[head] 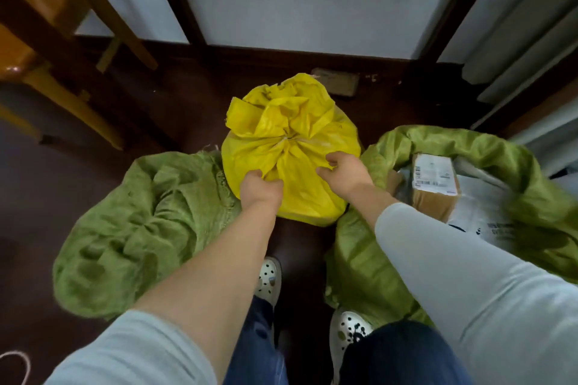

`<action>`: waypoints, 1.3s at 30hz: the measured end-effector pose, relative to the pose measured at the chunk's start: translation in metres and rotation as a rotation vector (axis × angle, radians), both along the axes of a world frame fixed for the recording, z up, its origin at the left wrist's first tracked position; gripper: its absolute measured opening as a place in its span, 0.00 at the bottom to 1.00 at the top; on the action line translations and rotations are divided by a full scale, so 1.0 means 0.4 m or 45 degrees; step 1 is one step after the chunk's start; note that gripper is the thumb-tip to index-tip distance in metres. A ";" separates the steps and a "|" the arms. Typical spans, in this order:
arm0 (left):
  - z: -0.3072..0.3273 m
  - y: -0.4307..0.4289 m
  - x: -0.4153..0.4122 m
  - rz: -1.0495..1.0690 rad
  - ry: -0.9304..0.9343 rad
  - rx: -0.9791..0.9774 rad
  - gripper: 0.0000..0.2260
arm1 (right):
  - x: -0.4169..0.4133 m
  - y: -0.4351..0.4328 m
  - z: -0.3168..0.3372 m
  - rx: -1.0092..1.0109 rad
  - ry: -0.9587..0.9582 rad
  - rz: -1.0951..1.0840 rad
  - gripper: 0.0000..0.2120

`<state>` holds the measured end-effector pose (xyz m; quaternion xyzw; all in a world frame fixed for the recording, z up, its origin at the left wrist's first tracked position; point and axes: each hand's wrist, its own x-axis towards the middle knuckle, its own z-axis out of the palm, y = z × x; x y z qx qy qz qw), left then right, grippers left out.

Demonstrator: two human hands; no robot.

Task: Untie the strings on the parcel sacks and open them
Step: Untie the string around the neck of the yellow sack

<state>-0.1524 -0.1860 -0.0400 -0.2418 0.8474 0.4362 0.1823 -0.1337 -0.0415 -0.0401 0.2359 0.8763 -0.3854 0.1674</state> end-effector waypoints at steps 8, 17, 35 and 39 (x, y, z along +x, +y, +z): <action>-0.069 -0.041 -0.122 -0.413 0.183 -0.335 0.42 | -0.091 -0.041 -0.098 0.234 0.073 -0.138 0.59; -0.120 -0.037 -0.134 -0.566 -0.003 -0.257 0.25 | -0.179 -0.002 -0.053 -0.516 0.360 -0.350 0.25; 0.020 -0.013 -0.066 -0.753 0.385 0.104 0.35 | 0.038 0.006 -0.020 -1.097 0.071 -0.889 0.10; -0.004 -0.021 0.000 -0.985 0.440 -0.115 0.24 | 0.023 0.016 -0.017 -1.200 -0.040 -1.199 0.20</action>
